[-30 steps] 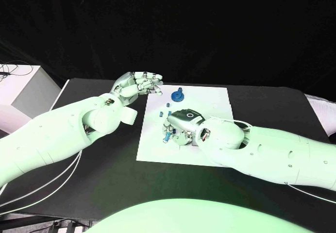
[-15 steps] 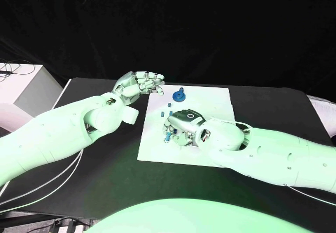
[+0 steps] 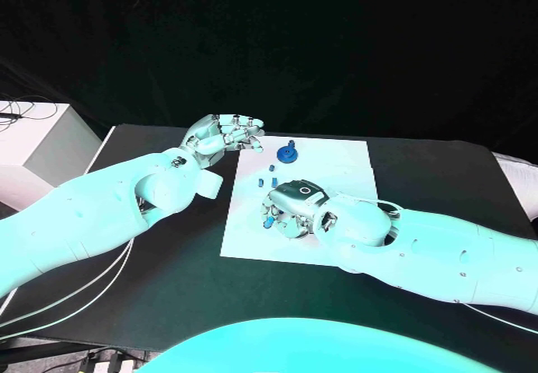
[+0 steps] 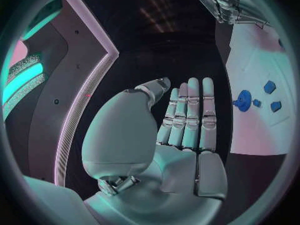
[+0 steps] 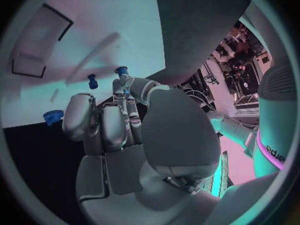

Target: Assemble the parts on the task board

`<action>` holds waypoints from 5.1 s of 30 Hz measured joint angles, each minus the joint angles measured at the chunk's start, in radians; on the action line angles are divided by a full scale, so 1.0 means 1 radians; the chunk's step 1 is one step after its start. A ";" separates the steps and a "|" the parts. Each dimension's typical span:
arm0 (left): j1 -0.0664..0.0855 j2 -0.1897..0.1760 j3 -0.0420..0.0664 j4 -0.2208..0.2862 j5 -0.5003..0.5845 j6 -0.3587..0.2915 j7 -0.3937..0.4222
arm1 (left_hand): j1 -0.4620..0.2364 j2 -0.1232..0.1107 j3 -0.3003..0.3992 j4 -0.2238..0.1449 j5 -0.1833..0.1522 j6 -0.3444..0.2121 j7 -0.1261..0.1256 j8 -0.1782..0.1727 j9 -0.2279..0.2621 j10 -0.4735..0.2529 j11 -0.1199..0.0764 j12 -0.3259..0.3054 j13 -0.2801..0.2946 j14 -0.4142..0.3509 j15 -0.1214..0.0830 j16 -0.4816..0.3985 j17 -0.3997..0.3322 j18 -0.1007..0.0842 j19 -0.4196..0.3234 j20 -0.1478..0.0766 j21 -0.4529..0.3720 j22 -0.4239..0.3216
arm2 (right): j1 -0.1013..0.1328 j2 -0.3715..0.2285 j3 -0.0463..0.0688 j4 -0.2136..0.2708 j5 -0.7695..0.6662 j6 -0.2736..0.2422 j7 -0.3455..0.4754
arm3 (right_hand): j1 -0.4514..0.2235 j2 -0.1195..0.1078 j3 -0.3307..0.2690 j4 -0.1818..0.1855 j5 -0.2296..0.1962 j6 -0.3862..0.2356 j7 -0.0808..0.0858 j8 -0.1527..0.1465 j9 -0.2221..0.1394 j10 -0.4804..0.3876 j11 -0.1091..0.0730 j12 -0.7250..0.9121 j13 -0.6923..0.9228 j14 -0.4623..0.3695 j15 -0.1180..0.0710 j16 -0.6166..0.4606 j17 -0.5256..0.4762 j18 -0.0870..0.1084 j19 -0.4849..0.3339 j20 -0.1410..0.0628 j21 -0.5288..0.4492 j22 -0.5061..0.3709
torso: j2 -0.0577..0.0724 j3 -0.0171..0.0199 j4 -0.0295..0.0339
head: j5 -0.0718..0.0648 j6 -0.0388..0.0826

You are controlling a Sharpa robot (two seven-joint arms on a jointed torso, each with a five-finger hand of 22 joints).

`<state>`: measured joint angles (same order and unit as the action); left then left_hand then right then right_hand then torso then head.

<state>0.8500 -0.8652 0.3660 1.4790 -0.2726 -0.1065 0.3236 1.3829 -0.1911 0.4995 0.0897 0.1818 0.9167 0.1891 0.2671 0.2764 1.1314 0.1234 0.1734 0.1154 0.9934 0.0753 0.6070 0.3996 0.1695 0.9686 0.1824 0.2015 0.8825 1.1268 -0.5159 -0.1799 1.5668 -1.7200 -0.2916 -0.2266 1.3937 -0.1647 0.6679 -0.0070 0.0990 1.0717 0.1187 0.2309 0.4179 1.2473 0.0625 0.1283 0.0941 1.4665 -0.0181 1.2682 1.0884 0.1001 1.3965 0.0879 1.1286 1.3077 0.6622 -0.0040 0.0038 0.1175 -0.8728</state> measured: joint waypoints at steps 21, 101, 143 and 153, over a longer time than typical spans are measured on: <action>0.000 0.000 0.000 0.000 0.000 0.005 -0.004 | 0.000 0.000 -0.003 0.003 0.000 0.000 0.000 0.000 -0.001 0.000 0.000 0.000 0.000 0.000 0.000 0.000 0.001 0.000 0.000 0.000 0.000 -0.001 | -0.001 0.007 0.000 -0.006 -0.008 0.007 -0.014 | 0.003 0.003 0.002 -0.004 0.000 0.000 0.000 -0.001 0.000 0.009 -0.002 0.003 0.002 0.000 0.000 0.000 -0.002 0.000 0.000 0.000 0.000 0.000 | 0.000 -0.0002 -0.0003 | -0.002 0.000; -0.019 0.001 -0.001 -0.019 0.000 0.029 0.016 | -0.040 -0.017 -0.127 0.126 -0.100 -0.062 -0.019 -0.053 -0.015 0.031 -0.013 -0.078 -0.010 0.153 -0.023 -0.048 0.131 0.000 0.142 -0.022 -0.049 -0.089 | 0.120 -0.450 0.004 0.158 0.710 -0.037 -0.036 | -0.214 -0.023 -0.266 0.295 0.041 -0.115 -0.008 0.127 0.061 0.212 -0.030 1.330 1.214 0.000 -0.025 0.243 0.220 -0.031 0.063 -0.023 0.103 0.000 | -0.029 -0.0012 -0.0292 | -0.046 0.000; -0.032 -0.018 -0.001 0.037 -0.010 0.024 -0.004 | 0.039 0.025 -0.276 0.193 -0.100 -0.032 -0.011 -0.061 -0.018 0.000 -0.007 -0.031 0.032 0.148 -0.023 0.140 0.318 0.000 0.171 -0.036 0.024 0.004 | 0.059 -0.350 -0.008 0.090 0.602 0.036 -0.332 | -0.285 -0.005 -0.571 0.300 0.129 -0.090 -0.027 0.184 0.108 0.212 -0.045 1.312 1.214 0.000 -0.025 0.258 0.220 -0.031 0.066 -0.027 0.084 0.000 | -0.033 -0.0035 -0.0361 | -0.087 0.000; -0.032 -0.020 -0.001 0.030 -0.011 0.039 -0.016 | 0.039 0.025 -0.282 0.193 -0.100 -0.028 -0.007 -0.061 -0.018 0.000 -0.007 -0.027 0.032 0.145 -0.027 0.144 0.318 0.000 0.171 -0.036 0.024 0.005 | 0.051 -0.335 -0.009 0.084 0.481 0.065 -0.345 | -0.291 0.025 -0.653 0.301 0.116 -0.098 -0.035 0.210 0.141 0.209 -0.048 1.297 1.213 0.000 -0.032 0.258 0.220 -0.031 0.066 -0.027 0.077 0.000 | -0.032 -0.0032 -0.0351 | -0.083 0.000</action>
<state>0.8182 -0.8851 0.3647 1.5091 -0.2832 -0.0677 0.3079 1.4219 -0.1663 0.2178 0.2828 0.0818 0.8883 0.1821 0.2065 0.2585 1.1311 0.1161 0.1460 0.1476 1.1379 0.0485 0.7509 0.7175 0.1690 1.1398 0.1465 0.2257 0.8875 1.1777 -0.8507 -0.1885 1.6507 -1.2389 -0.2270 -0.5716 1.1030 -0.1395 0.0145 0.2941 0.2146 0.9737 0.0834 0.4410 0.5586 1.4558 0.0142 1.4249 1.3075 1.4664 -0.0506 1.5258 1.3080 0.0690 1.4629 0.0611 1.2060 1.3073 0.6298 -0.0072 -0.0313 0.0346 -0.8727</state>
